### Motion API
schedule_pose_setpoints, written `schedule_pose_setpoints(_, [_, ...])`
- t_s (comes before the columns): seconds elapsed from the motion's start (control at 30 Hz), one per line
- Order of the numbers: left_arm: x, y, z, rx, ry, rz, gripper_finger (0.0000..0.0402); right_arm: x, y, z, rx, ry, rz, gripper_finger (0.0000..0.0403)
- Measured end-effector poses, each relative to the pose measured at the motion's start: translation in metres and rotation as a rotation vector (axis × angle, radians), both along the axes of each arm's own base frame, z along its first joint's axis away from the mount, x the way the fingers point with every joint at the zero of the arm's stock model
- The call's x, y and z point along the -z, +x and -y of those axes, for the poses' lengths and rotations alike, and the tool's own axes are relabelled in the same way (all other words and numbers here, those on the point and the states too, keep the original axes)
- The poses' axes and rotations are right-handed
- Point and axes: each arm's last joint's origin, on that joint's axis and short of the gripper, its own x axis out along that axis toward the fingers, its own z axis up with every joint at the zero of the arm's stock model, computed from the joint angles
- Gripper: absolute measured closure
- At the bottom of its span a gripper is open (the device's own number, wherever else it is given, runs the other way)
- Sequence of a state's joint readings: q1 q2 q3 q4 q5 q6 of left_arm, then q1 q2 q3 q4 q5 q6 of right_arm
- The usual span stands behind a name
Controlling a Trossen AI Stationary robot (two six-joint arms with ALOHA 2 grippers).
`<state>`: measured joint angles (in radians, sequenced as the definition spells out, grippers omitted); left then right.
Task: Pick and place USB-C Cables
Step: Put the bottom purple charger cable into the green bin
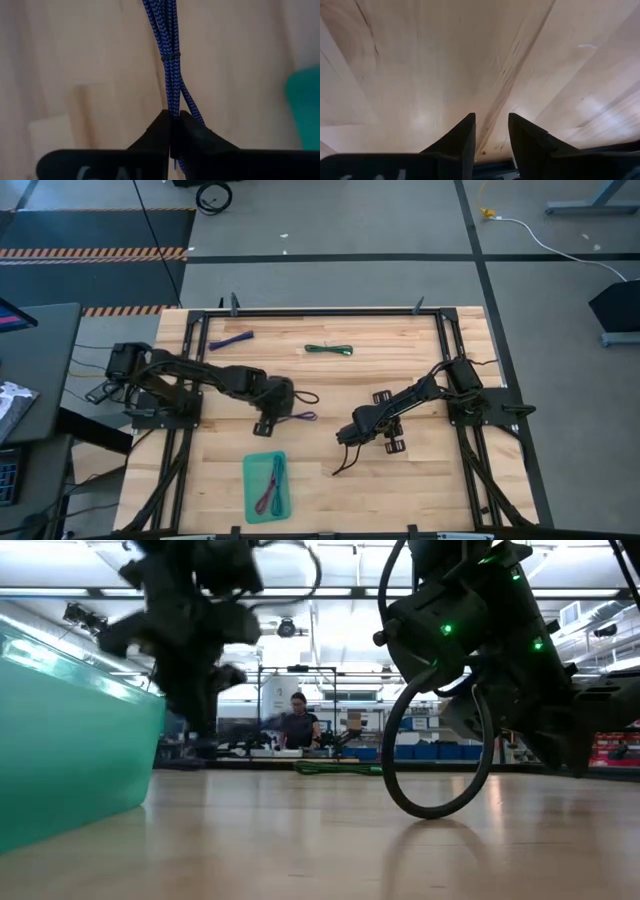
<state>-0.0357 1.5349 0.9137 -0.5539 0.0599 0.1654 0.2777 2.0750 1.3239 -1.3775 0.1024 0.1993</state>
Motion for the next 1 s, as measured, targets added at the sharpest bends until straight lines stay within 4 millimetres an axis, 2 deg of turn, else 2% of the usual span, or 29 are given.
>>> schedule_pose_setpoints(0.17, [-0.032, 0.009, 0.000, -0.009, 0.026, 0.065, 0.0379, 0.001, 0.001, 0.000, 0.000, 0.003, 0.012, 0.0281])
schedule_pose_setpoints(0.23, [-0.047, 0.015, 0.000, -0.011, 0.024, 0.139, 0.0379, 0.001, 0.001, 0.000, 0.000, 0.004, 0.014, 0.0281])
schedule_pose_setpoints(0.3, [-0.060, 0.013, 0.000, -0.011, 0.021, 0.188, 0.0379, 0.001, 0.002, -0.001, 0.000, 0.006, 0.022, 0.0281])
schedule_pose_setpoints(0.37, [-0.075, 0.015, 0.001, -0.012, 0.016, 0.305, 0.0379, 0.002, 0.003, -0.001, 0.000, 0.008, 0.030, 0.0280])
schedule_pose_setpoints(0.5, [-0.105, 0.009, 0.001, -0.040, -0.014, 0.496, 0.0379, 0.002, 0.005, -0.002, 0.000, 0.015, 0.052, 0.0281])
schedule_pose_setpoints(0.63, [-0.131, -0.006, 0.007, -0.016, -0.068, 0.617, 0.0379, 0.001, 0.009, -0.003, 0.000, 0.023, 0.080, 0.0281])
schedule_pose_setpoints(0.73, [-0.141, -0.020, 0.017, 0.020, -0.130, 0.626, 0.0379, 0.002, 0.011, -0.003, 0.000, 0.031, 0.110, 0.0280])
schedule_pose_setpoints(0.8, [-0.139, -0.030, 0.027, 0.023, -0.168, 0.555, 0.0379, 0.002, 0.012, -0.004, 0.000, 0.034, 0.120, 0.0280])
schedule_pose_setpoints(0.93, [-0.132, -0.038, 0.052, 0.014, -0.224, 0.467, 0.0379, 0.003, 0.014, -0.004, -0.002, 0.041, 0.138, 0.0281])
schedule_pose_setpoints(1.0, [-0.133, -0.041, 0.068, 0.074, -0.246, 0.467, 0.0379, 0.004, 0.015, -0.004, -0.037, 0.059, 0.134, 0.0281])
